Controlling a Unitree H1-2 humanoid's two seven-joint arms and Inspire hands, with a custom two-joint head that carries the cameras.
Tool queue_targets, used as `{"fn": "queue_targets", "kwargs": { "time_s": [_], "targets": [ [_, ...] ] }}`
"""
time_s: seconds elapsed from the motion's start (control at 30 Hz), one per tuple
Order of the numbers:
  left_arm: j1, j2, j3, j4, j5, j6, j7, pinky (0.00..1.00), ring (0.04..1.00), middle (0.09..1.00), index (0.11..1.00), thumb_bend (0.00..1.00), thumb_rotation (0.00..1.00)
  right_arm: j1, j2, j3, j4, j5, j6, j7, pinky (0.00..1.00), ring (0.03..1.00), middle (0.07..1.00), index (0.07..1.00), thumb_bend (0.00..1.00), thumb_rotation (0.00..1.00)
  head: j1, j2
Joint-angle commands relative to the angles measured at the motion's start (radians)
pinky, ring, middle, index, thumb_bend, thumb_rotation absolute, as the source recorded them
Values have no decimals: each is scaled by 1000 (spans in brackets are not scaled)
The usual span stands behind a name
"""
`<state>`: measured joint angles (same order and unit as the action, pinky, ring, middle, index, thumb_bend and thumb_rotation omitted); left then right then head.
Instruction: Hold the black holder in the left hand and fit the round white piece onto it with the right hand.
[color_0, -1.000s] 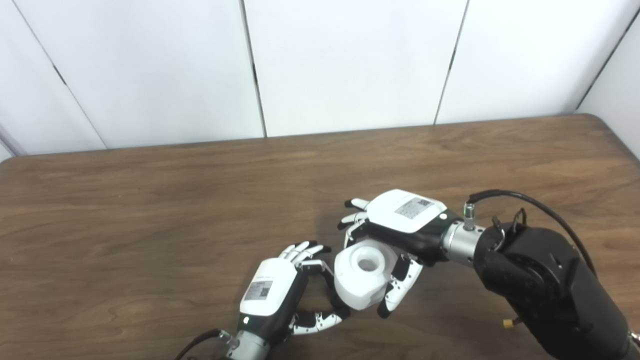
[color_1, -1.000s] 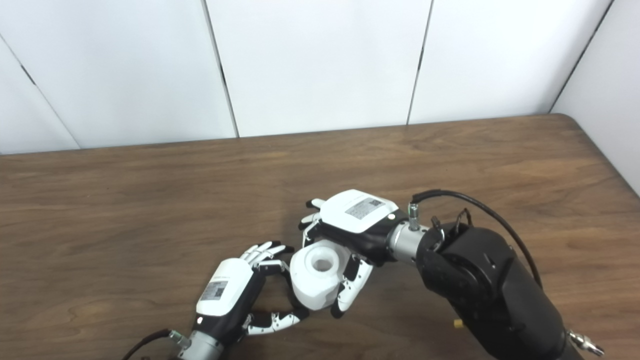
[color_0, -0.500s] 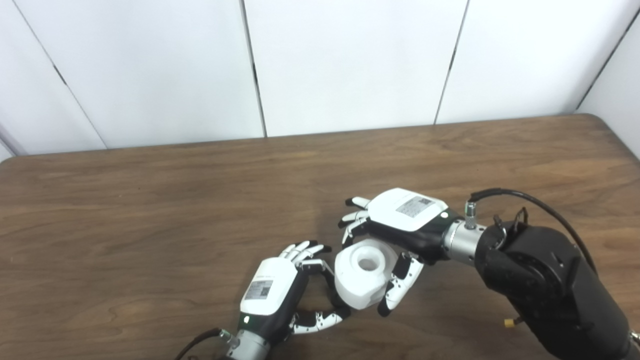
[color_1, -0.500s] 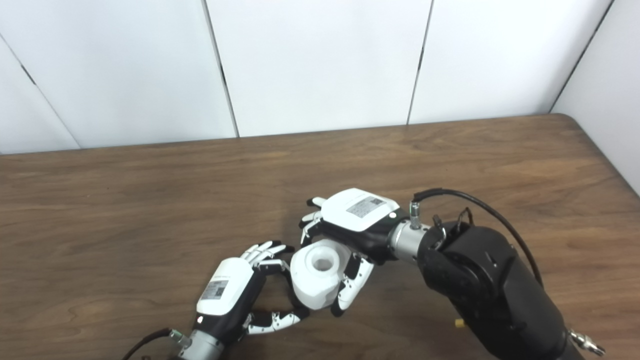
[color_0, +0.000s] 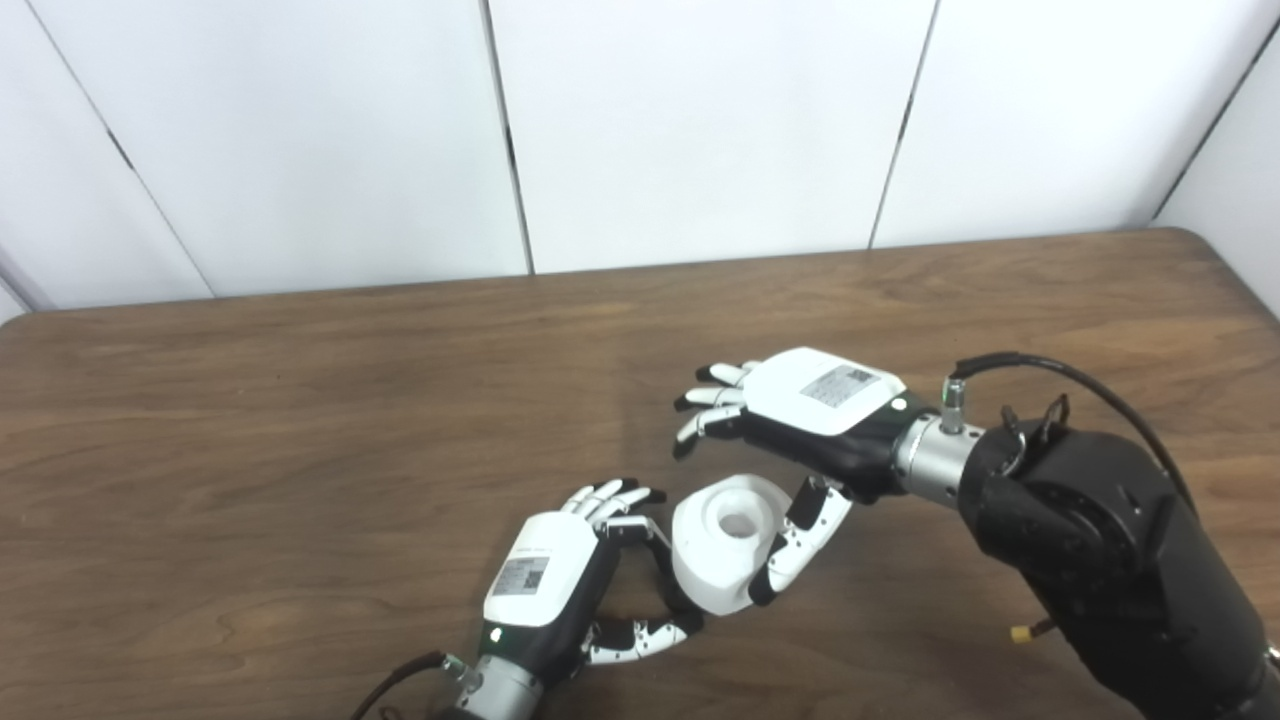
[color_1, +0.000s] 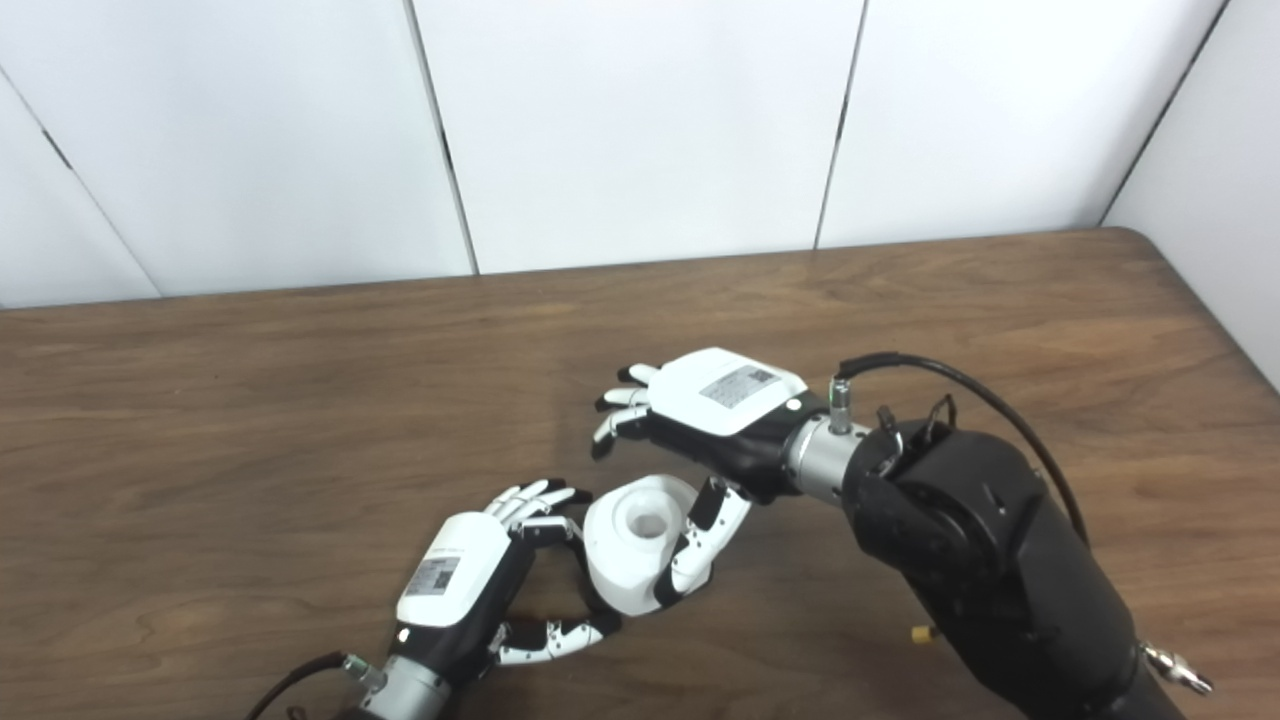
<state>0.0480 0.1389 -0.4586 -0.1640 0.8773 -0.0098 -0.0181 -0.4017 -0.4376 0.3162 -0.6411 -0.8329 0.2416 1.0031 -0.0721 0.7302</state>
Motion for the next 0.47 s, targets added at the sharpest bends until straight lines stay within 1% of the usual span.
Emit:
{"fn": "queue_targets", "kwargs": {
  "time_s": [0.0, 0.17, 0.23, 0.37, 0.43],
  "targets": [
    [-3, 6, -5, 29, 13, 14, -22, 911, 911, 844, 491, 506, 47, -48, -17, -25, -42, 19, 8, 8, 982, 1000, 954, 846, 1000, 468, -2, -2],
    [-6, 8, -4, 34, 13, 14, -22, 911, 911, 843, 490, 506, 48, -79, -34, -48, -80, 48, 46, 58, 1000, 1000, 972, 868, 1000, 485, -5, -2],
    [-7, 8, -4, 37, 12, 13, -21, 911, 911, 842, 490, 506, 48, -102, -42, -57, -99, 68, 87, 101, 1000, 1000, 986, 878, 1000, 484, -6, -3],
    [-9, 8, -3, 38, 9, 15, -22, 912, 911, 841, 491, 506, 47, -158, -69, -70, -134, 111, 190, 196, 1000, 1000, 1000, 886, 1000, 484, -5, -4],
    [-9, 8, -3, 39, 8, 15, -21, 913, 911, 841, 491, 506, 47, -183, -82, -77, -147, 122, 218, 229, 1000, 1000, 1000, 887, 1000, 498, -6, -4]
  ]
}}
